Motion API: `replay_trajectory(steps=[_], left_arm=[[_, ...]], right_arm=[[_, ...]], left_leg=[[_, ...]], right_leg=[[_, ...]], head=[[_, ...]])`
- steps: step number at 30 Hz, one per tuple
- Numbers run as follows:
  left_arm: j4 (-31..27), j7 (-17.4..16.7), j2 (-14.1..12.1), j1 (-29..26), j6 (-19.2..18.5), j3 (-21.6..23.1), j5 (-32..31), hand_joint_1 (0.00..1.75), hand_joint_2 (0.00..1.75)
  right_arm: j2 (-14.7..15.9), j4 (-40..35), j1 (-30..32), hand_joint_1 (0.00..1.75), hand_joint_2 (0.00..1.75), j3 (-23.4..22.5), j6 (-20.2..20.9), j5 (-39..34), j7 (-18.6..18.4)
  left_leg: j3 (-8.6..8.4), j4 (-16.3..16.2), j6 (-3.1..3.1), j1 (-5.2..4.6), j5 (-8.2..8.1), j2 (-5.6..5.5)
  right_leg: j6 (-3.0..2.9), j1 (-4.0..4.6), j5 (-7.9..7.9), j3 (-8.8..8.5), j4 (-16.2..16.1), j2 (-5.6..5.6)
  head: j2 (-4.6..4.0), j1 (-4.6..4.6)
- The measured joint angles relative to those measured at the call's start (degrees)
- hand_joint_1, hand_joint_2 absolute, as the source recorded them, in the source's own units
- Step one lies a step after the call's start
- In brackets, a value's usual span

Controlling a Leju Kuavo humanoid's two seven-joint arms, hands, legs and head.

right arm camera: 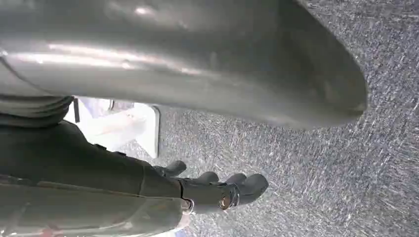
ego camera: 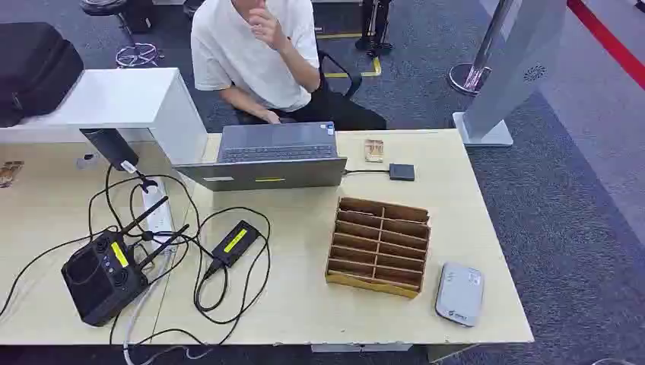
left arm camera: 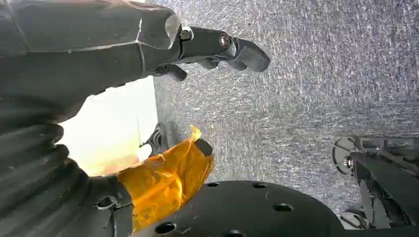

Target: Pass the card to the sensor for recognition and then transmit it.

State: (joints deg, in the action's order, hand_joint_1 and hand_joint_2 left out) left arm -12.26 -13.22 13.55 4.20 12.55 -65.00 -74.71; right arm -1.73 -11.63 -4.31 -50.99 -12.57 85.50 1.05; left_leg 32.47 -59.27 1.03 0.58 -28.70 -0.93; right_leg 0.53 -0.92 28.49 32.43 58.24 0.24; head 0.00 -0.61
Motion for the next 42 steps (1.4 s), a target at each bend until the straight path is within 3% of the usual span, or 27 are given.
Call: replay_trajectory(steps=[8,13,18,23,26,28,30,34,42], left_arm=[[0.0,0.09,0.35,0.0,0.39,-0.04,0.59,0.0,1.75],[0.0,-0.02,0.33,0.0,0.5,-0.35,1.42,0.0,1.75],[0.0,-0.04,0.35,0.0,0.77,-1.38,2.47,0.0,1.75],[0.0,-0.02,0.55,0.01,1.33,-2.58,3.52,0.0,1.75],[0.0,-0.02,0.7,0.04,1.38,-3.02,3.94,0.0,1.75],[0.0,0.09,0.89,0.06,1.57,-3.43,4.41,0.0,1.75],[0.0,0.15,0.98,0.06,1.75,-3.91,4.72,0.0,1.75],[0.0,0.17,1.18,0.07,1.88,-4.35,4.92,0.0,1.75],[0.0,1.09,1.6,0.15,2.25,-5.44,6.19,0.0,1.75]], right_arm=[[-0.02,0.0,0.54,0.0,0.0,-0.61,-1.03,-2.41,0.17],[-0.22,-0.02,0.87,0.0,0.0,-3.61,-7.26,-6.38,-0.79],[-0.26,-0.48,1.11,0.0,0.0,-6.91,-15.96,-9.6,0.15],[-0.26,-2.06,1.63,0.0,0.0,-11.13,-23.72,-13.86,5.18],[-0.28,-3.06,1.83,0.0,0.0,-13.01,-25.33,-15.5,7.37],[-0.83,-4.91,2.13,0.0,0.0,-14.59,-26.6,-17.37,10.85],[-1.92,-7.93,2.53,0.0,0.0,-16.34,-27.15,-17.88,13.72],[-3.04,-11.11,2.95,0.0,0.0,-18.3,-27.26,-18.16,14.93],[-7.9,-22.04,2.97,0.0,0.0,-23.75,-27.43,-20.76,27.14]], left_leg=[[0.0,0.0,0.0,0.0,0.0,0.0],[0.01,0.0,0.0,0.0,0.0,0.01],[0.0,0.0,0.0,0.0,0.0,0.0],[0.0,0.0,-0.01,-0.01,-0.01,0.0],[0.0,0.0,-0.01,-0.01,-0.01,0.0],[0.0,0.0,-0.01,-0.01,-0.01,0.0],[0.0,0.0,-0.01,0.0,-0.01,0.0],[0.0,0.0,-0.01,0.0,-0.01,0.0],[0.0,0.0,-0.01,-0.02,0.0,0.0]], right_leg=[[0.0,0.0,0.0,0.0,-0.01,0.0],[0.0,0.0,0.0,0.0,-0.01,0.0],[0.0,0.0,0.0,0.0,-0.01,0.0],[0.0,-0.01,0.0,0.0,-0.01,0.0],[0.0,-0.01,0.0,0.0,-0.02,0.0],[0.0,-0.01,0.0,0.0,-0.02,-0.01],[0.0,0.0,0.0,0.0,-0.02,0.0],[0.0,0.0,0.0,0.0,-0.01,0.0],[0.0,-0.01,0.0,0.0,-0.01,0.0]], head=[[0.0,-0.02],[0.0,0.0],[0.0,0.0],[0.0,0.0],[0.0,0.0],[0.0,0.0],[0.0,0.02],[0.0,-0.02],[0.0,0.04]])
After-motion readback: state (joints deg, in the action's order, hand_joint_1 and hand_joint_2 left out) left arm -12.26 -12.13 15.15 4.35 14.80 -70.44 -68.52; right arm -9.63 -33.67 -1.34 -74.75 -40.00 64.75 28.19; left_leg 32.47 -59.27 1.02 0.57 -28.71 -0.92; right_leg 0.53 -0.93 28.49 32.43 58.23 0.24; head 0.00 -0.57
